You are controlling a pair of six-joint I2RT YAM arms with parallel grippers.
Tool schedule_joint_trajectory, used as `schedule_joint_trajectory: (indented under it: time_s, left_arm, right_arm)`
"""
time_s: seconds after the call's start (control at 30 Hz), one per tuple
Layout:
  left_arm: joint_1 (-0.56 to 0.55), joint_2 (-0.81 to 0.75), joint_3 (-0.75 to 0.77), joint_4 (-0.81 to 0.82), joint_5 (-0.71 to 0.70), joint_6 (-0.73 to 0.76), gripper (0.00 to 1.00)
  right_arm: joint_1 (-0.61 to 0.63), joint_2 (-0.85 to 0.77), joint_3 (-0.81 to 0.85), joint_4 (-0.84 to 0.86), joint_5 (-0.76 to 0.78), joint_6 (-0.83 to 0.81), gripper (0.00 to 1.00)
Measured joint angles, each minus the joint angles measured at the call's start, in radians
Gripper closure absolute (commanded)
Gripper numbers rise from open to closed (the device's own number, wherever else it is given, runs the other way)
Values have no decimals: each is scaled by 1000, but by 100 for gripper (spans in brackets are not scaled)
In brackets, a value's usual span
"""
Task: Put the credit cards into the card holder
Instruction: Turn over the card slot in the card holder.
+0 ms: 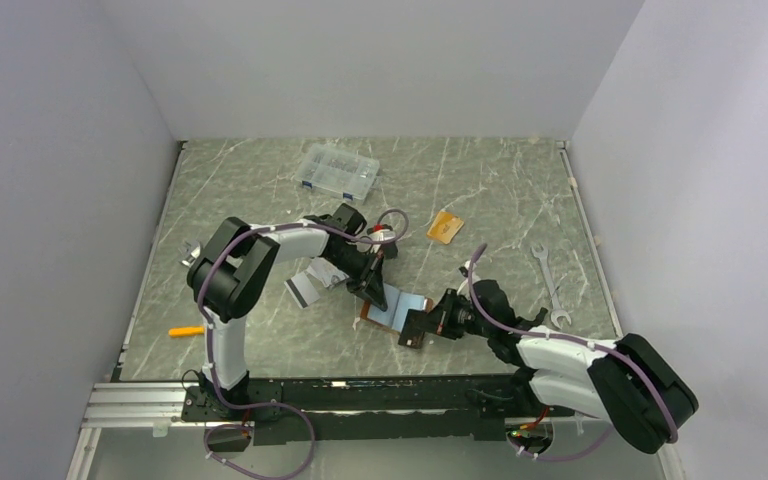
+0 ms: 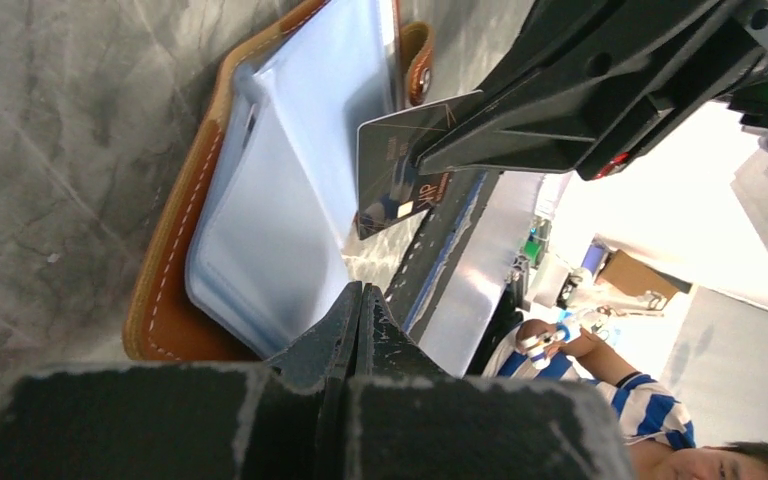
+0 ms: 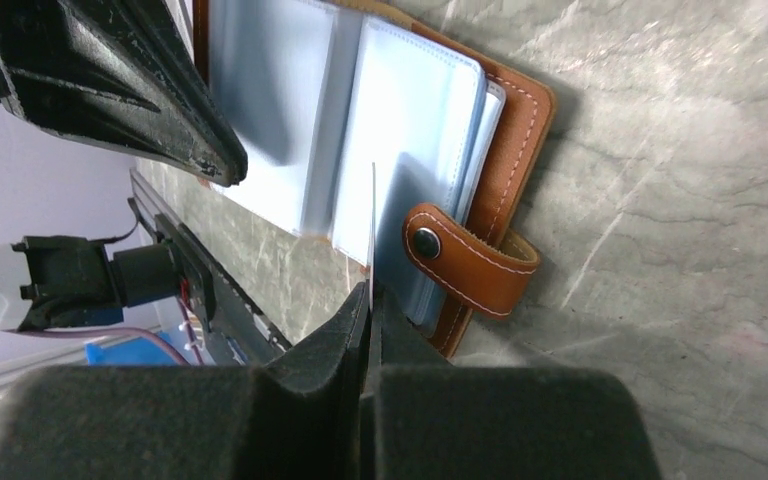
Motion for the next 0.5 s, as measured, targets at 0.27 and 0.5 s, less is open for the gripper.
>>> schedule_joint_trajectory:
  time_s: [0.27, 0.5]
  left_arm:
    - [15, 0, -36, 39, -7, -6, 100]
    - [9, -69, -99, 26, -177, 79, 100]
  right_arm:
    - [-62, -24, 9, 0, -11, -1, 100]
    - [-65, 105, 72, 62, -45, 15, 100]
